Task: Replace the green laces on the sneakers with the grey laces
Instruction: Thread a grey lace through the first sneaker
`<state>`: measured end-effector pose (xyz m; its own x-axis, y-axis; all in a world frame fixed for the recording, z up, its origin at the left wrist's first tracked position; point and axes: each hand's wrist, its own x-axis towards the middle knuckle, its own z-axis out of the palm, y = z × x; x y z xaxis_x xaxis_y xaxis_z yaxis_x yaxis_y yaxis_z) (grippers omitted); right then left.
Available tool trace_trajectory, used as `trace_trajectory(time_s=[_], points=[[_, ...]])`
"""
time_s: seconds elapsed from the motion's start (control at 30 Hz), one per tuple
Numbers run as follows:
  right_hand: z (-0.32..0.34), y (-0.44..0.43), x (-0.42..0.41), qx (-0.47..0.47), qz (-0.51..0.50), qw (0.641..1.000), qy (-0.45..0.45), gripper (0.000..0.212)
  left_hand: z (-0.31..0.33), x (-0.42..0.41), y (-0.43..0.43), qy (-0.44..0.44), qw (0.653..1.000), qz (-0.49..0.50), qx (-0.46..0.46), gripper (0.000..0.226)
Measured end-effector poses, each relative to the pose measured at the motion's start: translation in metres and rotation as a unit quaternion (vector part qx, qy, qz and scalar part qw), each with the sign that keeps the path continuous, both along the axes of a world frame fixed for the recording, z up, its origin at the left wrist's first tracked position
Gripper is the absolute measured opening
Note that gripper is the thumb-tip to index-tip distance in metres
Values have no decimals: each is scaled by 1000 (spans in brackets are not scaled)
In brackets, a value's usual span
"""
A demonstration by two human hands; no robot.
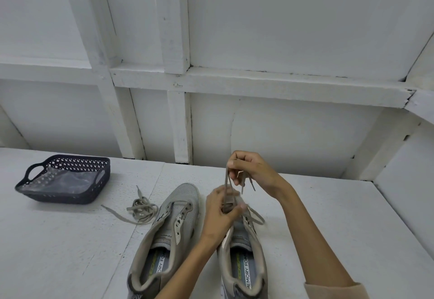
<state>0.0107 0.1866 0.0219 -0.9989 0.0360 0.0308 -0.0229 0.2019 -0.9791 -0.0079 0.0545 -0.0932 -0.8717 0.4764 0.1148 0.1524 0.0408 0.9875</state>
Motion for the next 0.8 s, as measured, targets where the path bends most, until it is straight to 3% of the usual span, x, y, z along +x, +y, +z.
trace_trajectory(time_s=[0.07,0.17,0.37,0.53,0.63,0.8], points=[[-2,2,0,7,-4,1000,-6,17,-2,-2,1,-9,996,78,-38,69],[-5,4,0,10,-15,1000,-13,17,-4,-4,3,-119,990,60,-55,97],[-9,5,0,-1,-27,999,-21,16,-8,0,0,-106,987,94,-69,87],[-12,7,1,-9,-45,999,-20,17,-4,4,-3,-71,989,124,-33,91],[-14,9,1,-12,-53,998,-18,17,-5,6,-5,-33,987,155,-11,82],[-17,10,1,-24,-57,998,-20,18,-5,18,-13,-94,977,189,32,88]])
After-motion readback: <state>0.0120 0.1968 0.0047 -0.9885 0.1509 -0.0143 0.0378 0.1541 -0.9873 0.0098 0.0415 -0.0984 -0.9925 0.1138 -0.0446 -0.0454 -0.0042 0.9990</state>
